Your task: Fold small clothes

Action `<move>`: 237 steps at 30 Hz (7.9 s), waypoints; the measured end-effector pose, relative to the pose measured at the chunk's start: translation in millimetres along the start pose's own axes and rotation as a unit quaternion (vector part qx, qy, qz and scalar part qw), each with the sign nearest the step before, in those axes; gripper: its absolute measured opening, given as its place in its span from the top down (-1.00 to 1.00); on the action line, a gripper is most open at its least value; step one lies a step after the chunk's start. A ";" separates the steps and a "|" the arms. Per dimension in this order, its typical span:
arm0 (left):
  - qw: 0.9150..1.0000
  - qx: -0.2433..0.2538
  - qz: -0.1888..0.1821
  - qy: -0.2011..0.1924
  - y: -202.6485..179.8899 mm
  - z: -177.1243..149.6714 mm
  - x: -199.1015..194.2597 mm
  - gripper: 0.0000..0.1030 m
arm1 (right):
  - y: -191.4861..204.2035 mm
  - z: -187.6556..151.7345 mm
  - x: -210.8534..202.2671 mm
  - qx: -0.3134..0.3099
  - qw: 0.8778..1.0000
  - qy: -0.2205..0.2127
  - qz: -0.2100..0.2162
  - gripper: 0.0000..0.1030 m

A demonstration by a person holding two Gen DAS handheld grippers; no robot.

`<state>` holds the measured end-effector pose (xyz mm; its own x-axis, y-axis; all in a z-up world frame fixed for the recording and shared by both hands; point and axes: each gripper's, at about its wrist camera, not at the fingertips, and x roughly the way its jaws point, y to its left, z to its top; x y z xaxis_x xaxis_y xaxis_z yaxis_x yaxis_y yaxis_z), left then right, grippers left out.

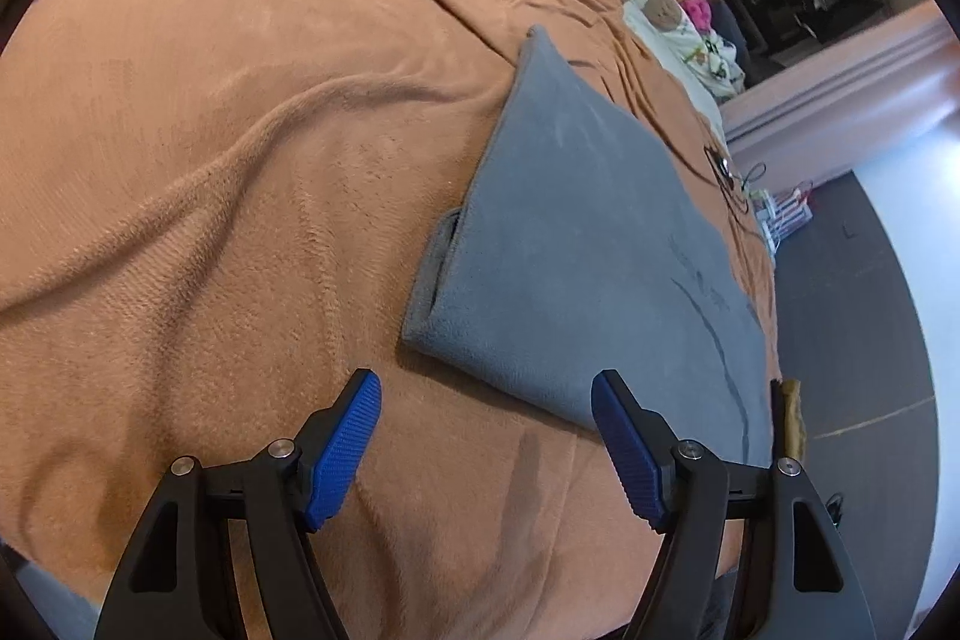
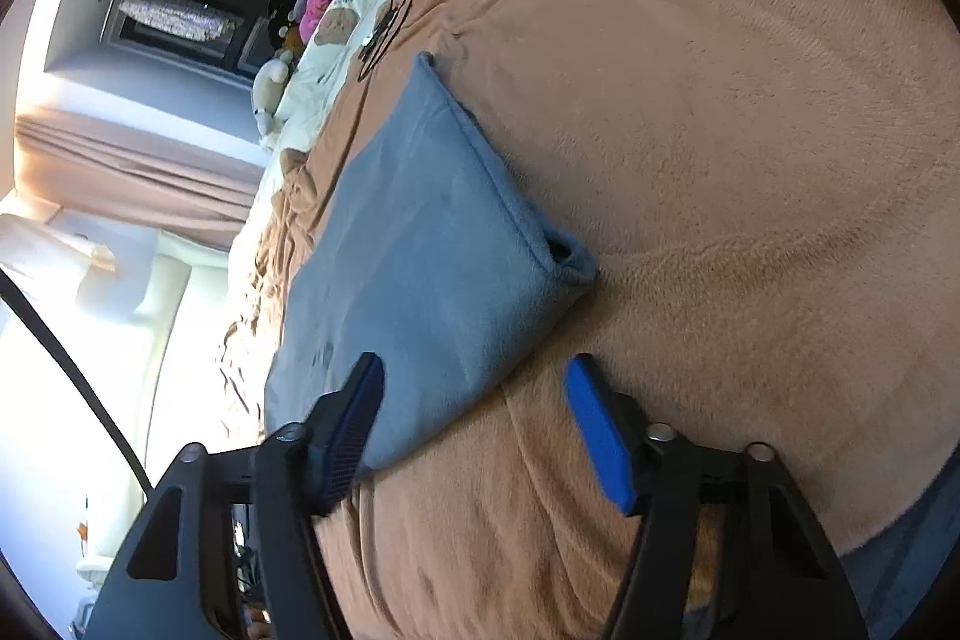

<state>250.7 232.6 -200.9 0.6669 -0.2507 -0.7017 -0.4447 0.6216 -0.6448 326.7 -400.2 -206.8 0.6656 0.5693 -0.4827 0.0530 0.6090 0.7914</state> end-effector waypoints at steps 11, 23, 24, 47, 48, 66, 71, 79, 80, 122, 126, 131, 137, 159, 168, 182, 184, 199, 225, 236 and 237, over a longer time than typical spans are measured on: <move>0.995 -0.095 -0.013 -0.024 13.6 5.0 -0.2 -0.23 | 2.5 -6.5 19.8 0.010 1.000 -0.025 -0.006 0.11; 0.992 -0.119 -0.003 -0.036 19.0 11.3 5.6 0.65 | -2.5 -9.4 20.6 0.022 0.999 -0.034 0.001 0.59; 0.992 -0.119 -0.002 -0.037 20.2 11.7 4.9 0.79 | -2.6 -8.3 20.6 0.020 0.999 -0.032 0.003 0.72; 0.993 -0.067 -0.039 -0.095 3.6 12.2 -70.7 0.88 | 39.8 -17.5 -29.8 -0.052 0.998 -0.025 0.013 0.98; 0.992 -0.067 -0.039 -0.095 4.4 10.0 -74.0 0.88 | 40.1 -15.9 -32.0 -0.052 0.998 -0.023 0.012 0.98; 0.995 -0.083 -0.035 -0.033 39.7 -32.9 -50.3 0.16 | 22.5 -15.2 -35.1 -0.084 0.987 -0.003 -0.134 0.00; 0.995 -0.083 -0.052 -0.036 41.3 -34.7 -46.6 -0.03 | 32.5 -0.6 -54.5 -0.096 0.985 -0.043 -0.140 -0.20; 0.993 -0.092 -0.068 -0.044 48.4 -33.6 -42.4 0.03 | 93.8 -14.4 -30.2 -0.206 0.967 -0.056 -0.137 -0.19; 0.993 -0.091 -0.067 -0.044 49.3 -33.1 -42.2 0.12 | 100.0 -17.7 -24.7 -0.218 0.965 -0.056 -0.137 -0.19; 0.976 -0.147 -0.146 -0.062 87.8 -48.5 -53.9 0.83 | 236.2 -76.8 306.5 -0.442 0.858 0.132 -0.228 0.01; 0.973 -0.161 -0.152 -0.060 92.5 -50.2 -54.2 0.83 | 240.7 -69.2 324.0 -0.442 0.857 0.132 -0.230 0.01; 0.973 -0.163 -0.150 -0.058 93.0 -49.2 -54.1 0.84 | 241.1 -68.3 327.5 -0.442 0.857 0.128 -0.230 0.01; 0.974 -0.168 -0.145 -0.056 92.2 -47.8 -52.5 0.84 | 241.9 -62.8 336.9 -0.443 0.859 0.123 -0.225 0.01; 0.972 -0.196 -0.113 -0.060 80.7 -56.9 -54.1 0.84 | 247.5 -24.8 372.7 -0.433 0.869 0.133 -0.197 0.01; 0.970 -0.202 -0.124 -0.059 83.1 -54.3 -54.8 0.84 | 238.0 -16.1 325.7 -0.408 0.885 0.140 -0.175 0.01; 0.969 -0.210 -0.121 -0.057 83.6 -55.2 -56.5 0.84 | 254.7 6.8 374.1 -0.386 0.889 0.131 -0.209 0.32; 0.969 -0.209 -0.119 -0.056 83.4 -55.5 -55.7 0.84 | 258.4 11.3 379.2 -0.390 0.887 0.127 -0.214 0.32; 0.969 -0.215 -0.114 -0.049 82.6 -51.5 -52.5 0.84 | 261.5 -8.2 404.8 -0.412 0.863 0.182 -0.229 0.72; 0.958 -0.199 -0.196 -0.060 65.7 -35.4 -63.7 0.84 | 234.8 -33.3 340.8 -0.412 0.871 0.217 -0.159 0.74; 0.961 -0.170 -0.208 -0.062 49.1 -25.4 -69.0 0.84 | 191.1 -67.1 284.4 -0.418 0.871 0.222 -0.135 0.74; 0.961 -0.167 -0.209 -0.062 47.3 -24.7 -69.4 0.84 | 189.1 -68.9 279.5 -0.421 0.869 0.221 -0.134 0.74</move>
<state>168.6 261.0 -190.3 0.8861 -0.3241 -0.3314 -0.2756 0.2063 -0.9389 471.4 -87.8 -217.9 0.3530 0.3871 -0.8518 -0.5256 0.8352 0.1618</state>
